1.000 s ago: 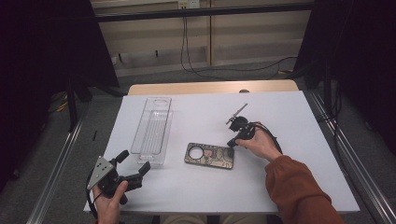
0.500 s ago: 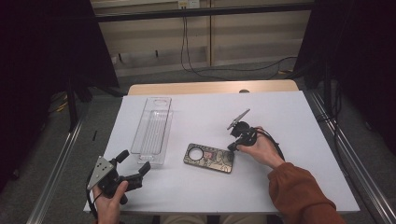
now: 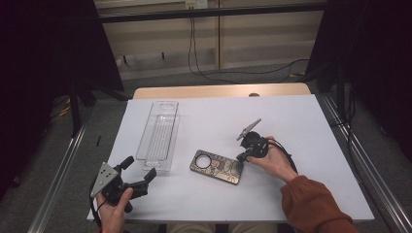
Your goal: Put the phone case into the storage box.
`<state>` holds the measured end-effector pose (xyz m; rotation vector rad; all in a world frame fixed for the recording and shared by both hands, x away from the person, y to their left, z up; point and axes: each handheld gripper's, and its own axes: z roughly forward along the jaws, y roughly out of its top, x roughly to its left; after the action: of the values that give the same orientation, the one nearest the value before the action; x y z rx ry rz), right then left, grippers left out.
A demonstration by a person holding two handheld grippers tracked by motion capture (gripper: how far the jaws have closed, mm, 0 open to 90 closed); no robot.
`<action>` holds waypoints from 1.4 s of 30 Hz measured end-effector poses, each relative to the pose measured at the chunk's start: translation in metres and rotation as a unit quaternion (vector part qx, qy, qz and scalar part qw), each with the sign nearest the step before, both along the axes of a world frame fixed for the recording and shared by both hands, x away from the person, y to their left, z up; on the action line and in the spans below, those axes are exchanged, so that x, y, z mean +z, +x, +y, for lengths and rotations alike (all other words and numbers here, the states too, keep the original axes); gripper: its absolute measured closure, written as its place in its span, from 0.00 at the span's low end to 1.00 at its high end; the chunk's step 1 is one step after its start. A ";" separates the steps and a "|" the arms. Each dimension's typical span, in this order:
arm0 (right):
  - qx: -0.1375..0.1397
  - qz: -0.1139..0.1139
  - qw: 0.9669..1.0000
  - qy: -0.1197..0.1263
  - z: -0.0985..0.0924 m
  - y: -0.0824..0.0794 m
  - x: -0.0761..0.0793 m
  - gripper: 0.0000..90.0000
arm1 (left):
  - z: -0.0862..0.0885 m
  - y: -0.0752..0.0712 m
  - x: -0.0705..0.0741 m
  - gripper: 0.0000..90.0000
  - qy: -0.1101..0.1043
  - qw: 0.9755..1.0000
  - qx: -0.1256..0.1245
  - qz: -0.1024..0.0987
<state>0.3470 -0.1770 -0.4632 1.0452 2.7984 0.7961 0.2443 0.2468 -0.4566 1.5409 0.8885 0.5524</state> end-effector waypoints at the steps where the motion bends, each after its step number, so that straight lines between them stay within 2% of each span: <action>1: 0.000 -0.001 1.000 0.003 0.000 -0.003 0.000 1.00 | 0.000 0.000 0.000 0.03 0.000 1.000 0.000 0.000; 3: 0.004 -0.003 1.000 0.006 -0.001 -0.003 -0.001 1.00 | 0.000 0.000 0.000 0.03 0.000 1.000 0.000 0.000; 4: 0.004 0.005 1.000 0.005 0.000 -0.006 0.000 1.00 | 0.000 0.000 0.000 0.03 0.002 1.000 0.001 -0.001; 10: 0.009 0.010 1.000 0.008 0.002 -0.010 0.000 1.00 | 0.000 0.000 0.000 0.03 0.001 1.000 -0.001 -0.001; 14: 0.006 0.020 0.999 0.028 -0.003 -0.006 -0.002 1.00 | 0.000 0.000 0.000 0.03 0.000 1.000 0.001 0.000; 15: 0.008 0.016 0.999 0.035 -0.005 -0.006 -0.003 1.00 | 0.000 0.000 0.000 0.03 0.000 1.000 -0.002 -0.001; 17: 0.004 0.013 0.999 0.034 -0.005 -0.005 -0.003 0.98 | 0.000 0.000 0.000 0.03 0.000 1.000 0.001 -0.001; 19: -0.002 0.001 0.999 0.039 -0.009 -0.003 -0.001 0.95 | 0.000 0.000 0.000 0.03 0.000 1.000 0.001 -0.001; 21: -0.005 0.001 0.999 0.045 -0.010 -0.003 0.001 0.93 | 0.000 0.000 0.000 0.03 -0.001 1.000 0.000 -0.001; 22: -0.003 -0.007 0.999 0.050 -0.011 -0.003 0.002 0.89 | 0.000 0.000 0.000 0.03 0.001 1.000 0.001 -0.001; 23: -0.007 -0.011 0.998 0.065 -0.014 -0.003 0.005 0.83 | 0.000 0.000 0.000 0.03 0.001 1.000 0.002 -0.001; 24: -0.006 -0.012 0.998 0.067 -0.015 -0.003 0.006 0.77 | 0.000 0.000 0.000 0.03 0.001 1.000 0.003 -0.002; 25: -0.006 -0.012 0.998 0.067 -0.015 -0.003 0.006 0.77 | -0.001 -0.001 0.001 0.03 -0.004 1.000 0.005 -0.002; 26: -0.010 -0.016 0.997 0.073 -0.015 -0.004 0.007 0.69 | 0.000 -0.001 0.001 0.03 -0.003 1.000 0.005 -0.002; 28: -0.011 -0.020 0.996 0.082 -0.017 -0.005 0.010 0.66 | 0.001 -0.001 0.001 0.03 0.000 1.000 0.000 -0.002; 29: -0.006 -0.028 0.996 0.089 -0.017 -0.005 0.011 0.50 | 0.001 -0.001 0.001 0.03 -0.001 1.000 0.000 -0.002; 30: -0.008 -0.029 0.996 0.087 -0.017 -0.006 0.012 0.43 | 0.001 -0.001 0.001 0.03 -0.001 1.000 0.000 -0.002; 31: -0.008 -0.029 0.996 0.087 -0.017 -0.006 0.012 0.43 | 0.001 -0.001 0.001 0.03 -0.001 1.000 0.000 -0.002; 32: -0.015 -0.034 0.996 0.084 -0.017 -0.007 0.015 0.33 | 0.001 -0.001 0.001 0.03 -0.001 1.000 0.000 -0.002; 33: -0.015 -0.034 0.996 0.084 -0.017 -0.007 0.015 0.33 | 0.001 -0.001 0.001 0.03 -0.001 1.000 0.000 -0.002; 34: -0.011 -0.038 0.995 0.094 -0.017 -0.007 0.015 0.22 | 0.000 -0.001 0.001 0.03 -0.006 1.000 0.002 -0.002; 36: -0.015 -0.042 0.995 0.089 -0.017 -0.008 0.016 0.20 | 0.001 -0.001 0.001 0.03 -0.005 1.000 0.003 -0.003; 38: -0.013 -0.039 0.994 0.098 -0.017 -0.008 0.016 0.10 | 0.000 -0.001 0.001 0.03 -0.007 1.000 0.003 -0.002; 39: -0.013 -0.039 0.994 0.098 -0.017 -0.008 0.016 0.10 | 0.001 -0.001 0.001 0.03 -0.002 1.000 0.001 -0.002; 40: -0.012 -0.038 0.995 0.092 -0.017 -0.009 0.016 0.05 | 0.001 -0.001 0.001 0.03 -0.002 1.000 0.002 -0.003; 42: 0.000 -0.047 0.995 0.093 -0.017 -0.012 0.018 0.03 | 0.001 -0.001 0.001 0.03 -0.001 1.000 0.001 -0.002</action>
<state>0.3355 -0.1936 -0.4451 1.0021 2.6866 1.0935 0.2433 0.2477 -0.4555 1.5367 0.8870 0.5567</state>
